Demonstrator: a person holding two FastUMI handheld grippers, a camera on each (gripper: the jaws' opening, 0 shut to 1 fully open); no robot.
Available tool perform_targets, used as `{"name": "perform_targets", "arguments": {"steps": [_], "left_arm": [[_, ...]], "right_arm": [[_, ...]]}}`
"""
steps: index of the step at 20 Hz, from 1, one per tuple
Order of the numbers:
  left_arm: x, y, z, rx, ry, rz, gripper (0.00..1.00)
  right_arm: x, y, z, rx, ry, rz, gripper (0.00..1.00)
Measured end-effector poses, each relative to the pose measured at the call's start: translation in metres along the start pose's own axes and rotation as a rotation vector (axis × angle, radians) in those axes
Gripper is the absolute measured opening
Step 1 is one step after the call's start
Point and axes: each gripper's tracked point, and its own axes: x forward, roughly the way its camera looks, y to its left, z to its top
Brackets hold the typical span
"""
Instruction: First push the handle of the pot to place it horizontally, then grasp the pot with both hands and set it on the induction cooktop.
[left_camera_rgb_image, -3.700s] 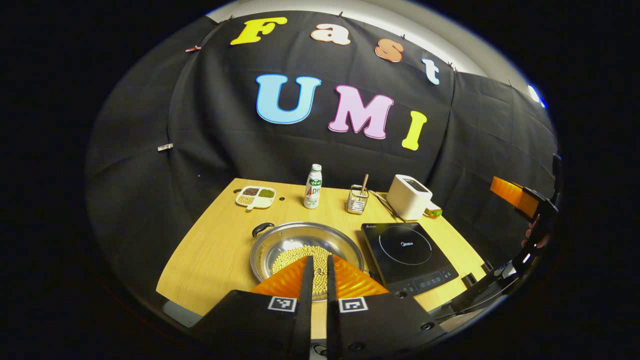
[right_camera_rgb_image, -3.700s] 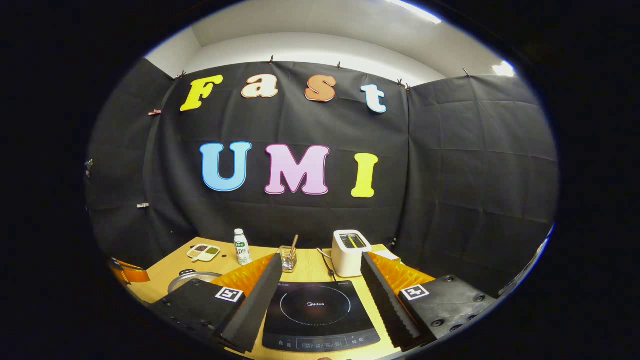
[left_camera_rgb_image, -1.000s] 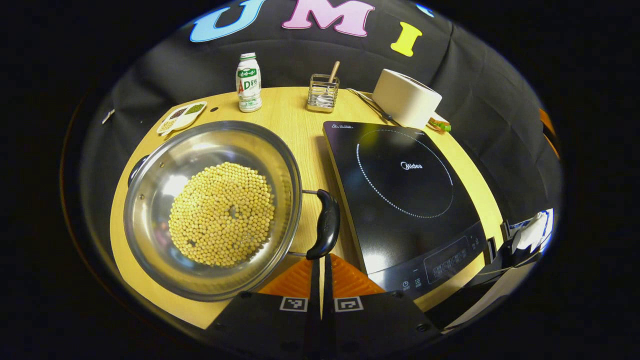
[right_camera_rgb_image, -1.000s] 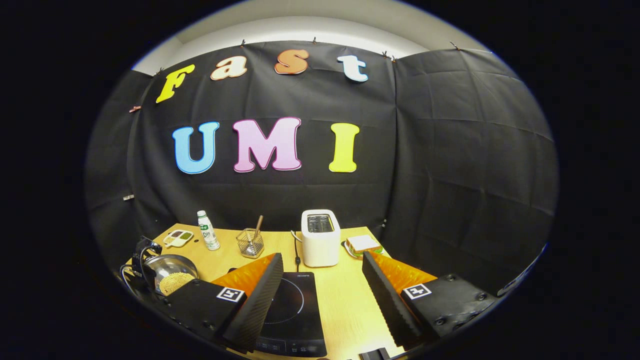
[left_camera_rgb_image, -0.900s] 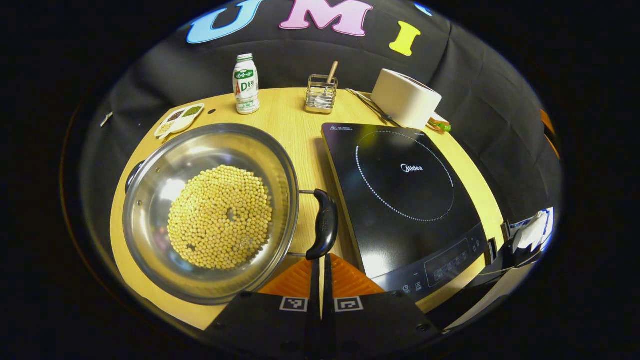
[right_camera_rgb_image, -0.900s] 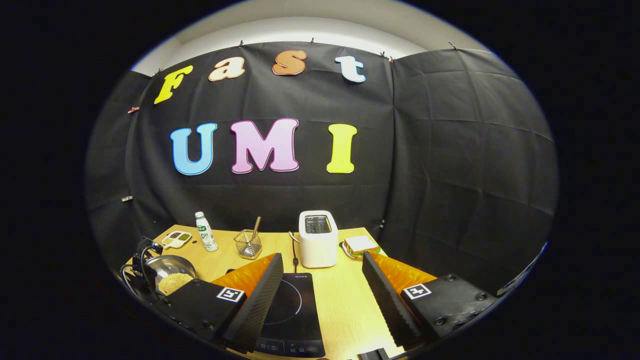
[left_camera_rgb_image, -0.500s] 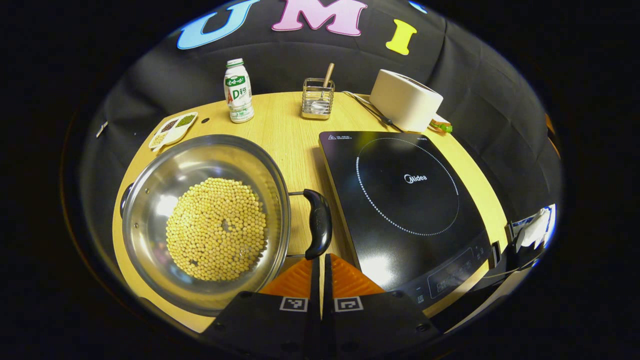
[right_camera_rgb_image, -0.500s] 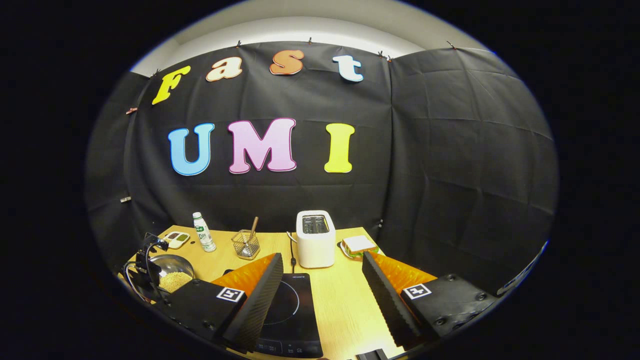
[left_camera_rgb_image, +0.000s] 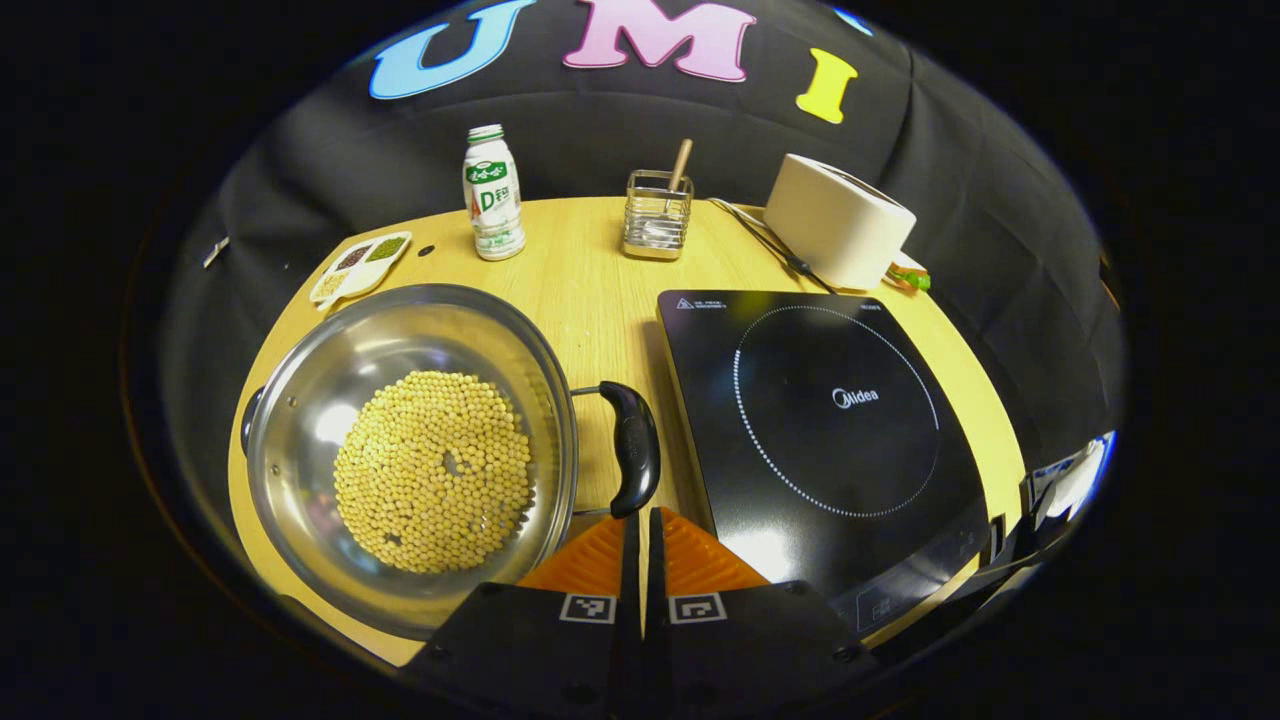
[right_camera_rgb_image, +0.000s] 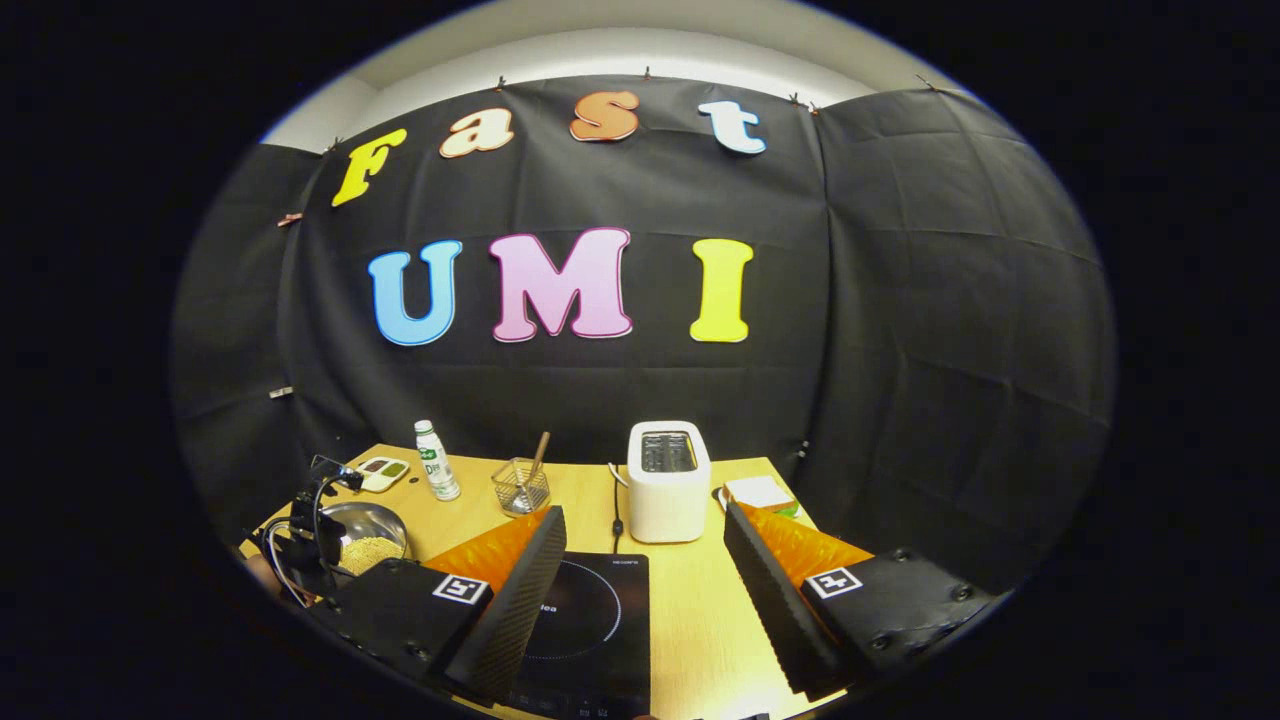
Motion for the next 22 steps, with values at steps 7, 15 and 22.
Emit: {"name": "perform_targets", "arguments": {"steps": [7,15,22], "left_arm": [[-0.035,-0.017,0.003,-0.150,-0.058,0.025,0.05],[-0.120,0.046,0.052,-0.218,-0.334,0.170,0.16],[-0.164,0.137,0.075,-0.179,-0.438,0.247,0.96]], "right_arm": [[0.025,0.025,-0.025,0.057,0.066,0.169,0.99],[0.035,0.077,-0.038,0.047,0.122,0.248,0.99],[0.030,0.166,-0.057,0.043,0.223,0.287,0.99]]}}
